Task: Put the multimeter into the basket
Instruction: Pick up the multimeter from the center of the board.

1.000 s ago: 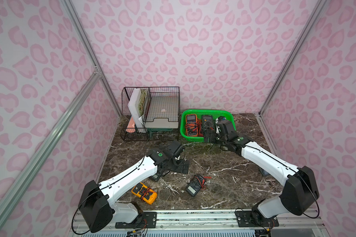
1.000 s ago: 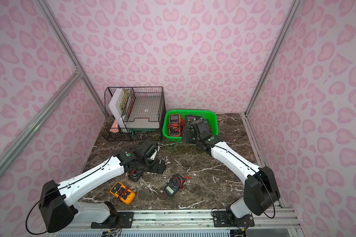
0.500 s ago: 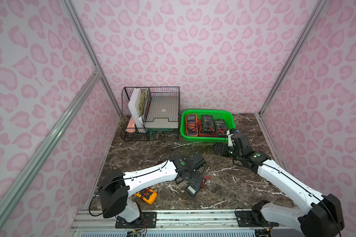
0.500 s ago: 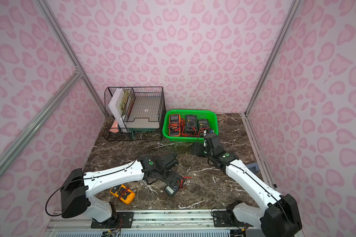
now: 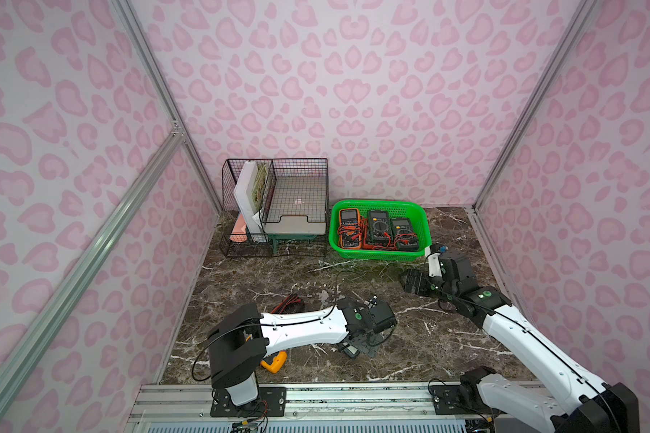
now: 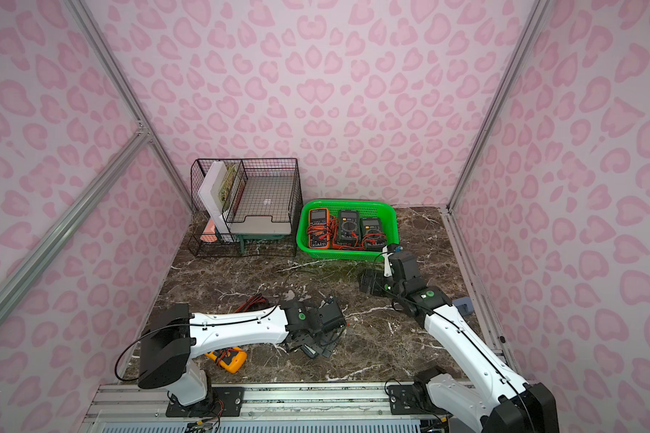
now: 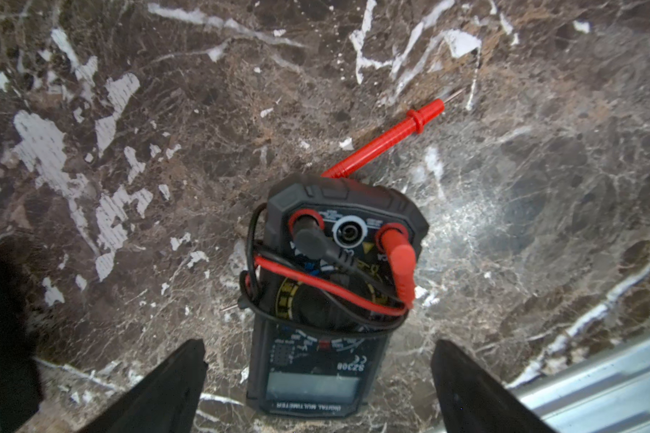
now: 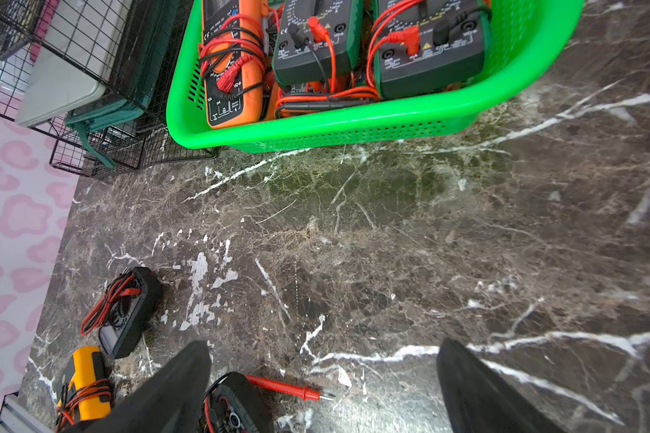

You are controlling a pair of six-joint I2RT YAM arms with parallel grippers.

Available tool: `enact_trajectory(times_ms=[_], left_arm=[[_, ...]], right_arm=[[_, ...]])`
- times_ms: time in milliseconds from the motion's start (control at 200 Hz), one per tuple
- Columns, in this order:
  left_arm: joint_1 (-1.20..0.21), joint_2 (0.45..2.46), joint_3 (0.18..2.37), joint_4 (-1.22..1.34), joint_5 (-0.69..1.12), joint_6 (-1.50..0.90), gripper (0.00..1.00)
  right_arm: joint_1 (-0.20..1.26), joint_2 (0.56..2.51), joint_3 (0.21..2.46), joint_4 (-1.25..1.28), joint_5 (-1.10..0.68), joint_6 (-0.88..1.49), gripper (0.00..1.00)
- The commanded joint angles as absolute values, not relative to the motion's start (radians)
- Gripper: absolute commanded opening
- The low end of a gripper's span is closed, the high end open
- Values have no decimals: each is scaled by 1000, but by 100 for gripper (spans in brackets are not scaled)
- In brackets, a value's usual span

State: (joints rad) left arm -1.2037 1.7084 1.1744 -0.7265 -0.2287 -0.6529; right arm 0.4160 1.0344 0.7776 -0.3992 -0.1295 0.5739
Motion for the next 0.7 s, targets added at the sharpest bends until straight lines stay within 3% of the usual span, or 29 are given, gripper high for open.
enact_trajectory(times_ms=[0,695], left_arm=[[-1211,1719,1168,-711,-261,-685,98],[-1210,1763,1103,-606,-280,-719,98]], right_arm=[[404,1024,774,-426,-163,552,99],[385,1000,769,-466,-167,546,99]])
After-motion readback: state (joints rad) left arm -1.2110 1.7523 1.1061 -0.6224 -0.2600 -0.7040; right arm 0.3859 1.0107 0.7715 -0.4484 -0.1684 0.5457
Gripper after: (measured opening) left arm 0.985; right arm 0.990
